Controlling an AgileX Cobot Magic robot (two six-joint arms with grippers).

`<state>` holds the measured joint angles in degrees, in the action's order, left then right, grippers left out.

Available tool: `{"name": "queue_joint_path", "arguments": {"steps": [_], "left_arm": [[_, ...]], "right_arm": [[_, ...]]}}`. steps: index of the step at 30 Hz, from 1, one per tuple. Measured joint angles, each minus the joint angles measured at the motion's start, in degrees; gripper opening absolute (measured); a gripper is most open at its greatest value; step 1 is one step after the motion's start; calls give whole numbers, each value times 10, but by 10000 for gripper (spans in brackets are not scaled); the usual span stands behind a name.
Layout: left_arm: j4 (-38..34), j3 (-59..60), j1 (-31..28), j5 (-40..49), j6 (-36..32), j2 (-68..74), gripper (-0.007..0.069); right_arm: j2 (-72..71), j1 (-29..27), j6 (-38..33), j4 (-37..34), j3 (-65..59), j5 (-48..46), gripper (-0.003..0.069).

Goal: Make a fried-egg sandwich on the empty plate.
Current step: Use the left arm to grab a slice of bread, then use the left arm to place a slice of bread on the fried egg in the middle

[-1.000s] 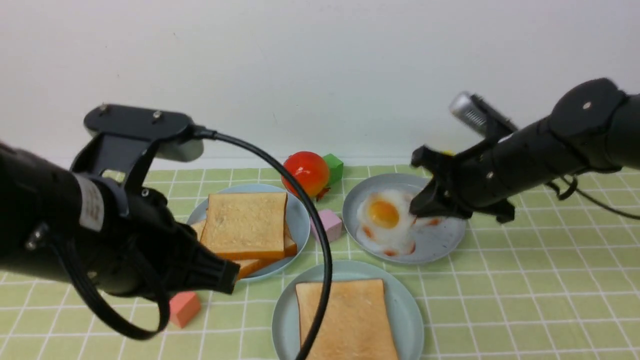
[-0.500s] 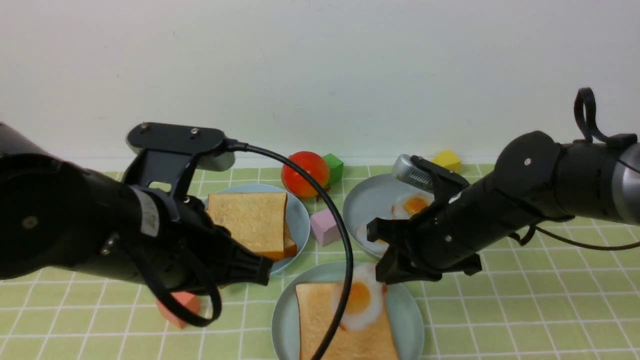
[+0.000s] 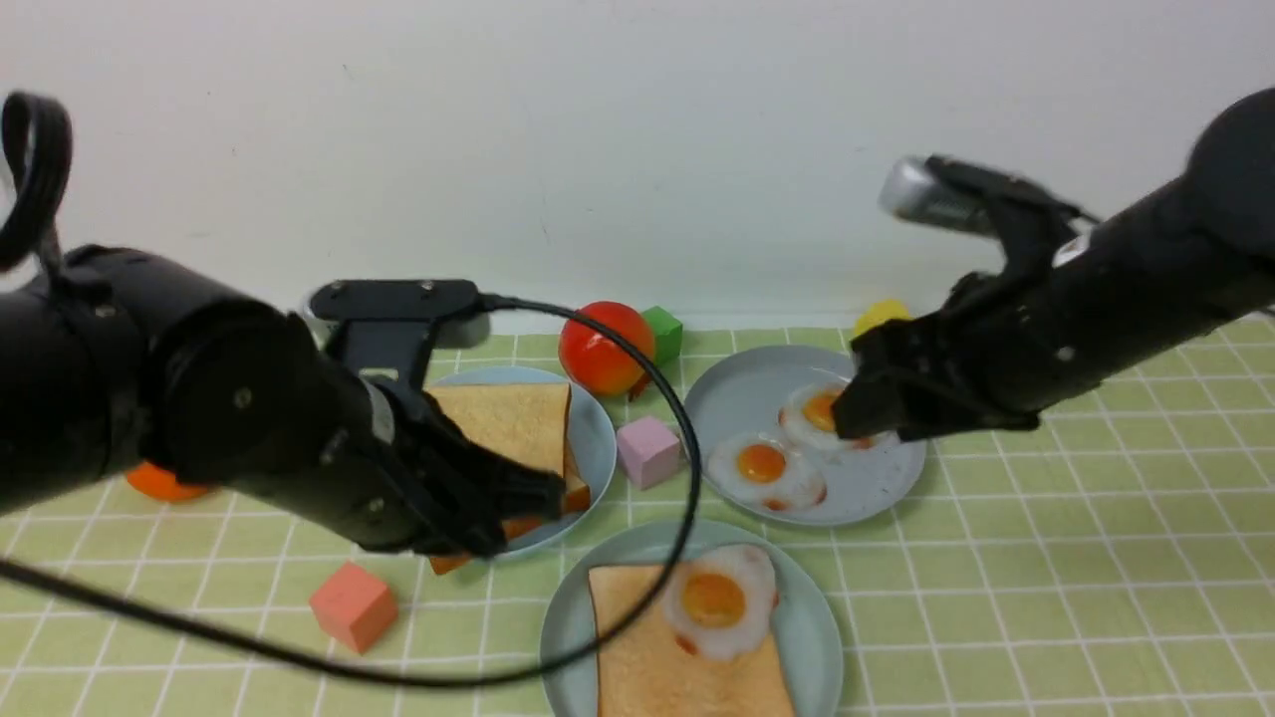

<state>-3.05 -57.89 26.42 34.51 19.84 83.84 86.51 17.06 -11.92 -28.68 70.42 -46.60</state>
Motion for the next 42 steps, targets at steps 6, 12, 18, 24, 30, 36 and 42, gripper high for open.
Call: {"name": "queue_joint_path", "arguments": {"steps": [6,12,18,24,30,36,42], "left_arm": [[-152,-54,-137,28,-105,60,-12],[-224,-85,-190,32,-170,135,105],[-234,-143,-204,14,-203,209,322],[-261,-200,-204,13,-246,279,351],[-275,-209,-205,16,-253,304,234],[-275,-209,-206,20,-257,299,61],[-301,-199,-203,44,-258,226,53]], "right_arm": [[-94,33,33,61,-23,-4,385],[-120,82,18,101,-82,5,391],[-120,90,15,110,-100,-6,392],[-120,91,14,111,-100,-8,392],[-120,92,14,111,-100,-8,392],[-121,92,14,111,-100,-8,392],[-132,92,14,114,-100,-10,392]]}}
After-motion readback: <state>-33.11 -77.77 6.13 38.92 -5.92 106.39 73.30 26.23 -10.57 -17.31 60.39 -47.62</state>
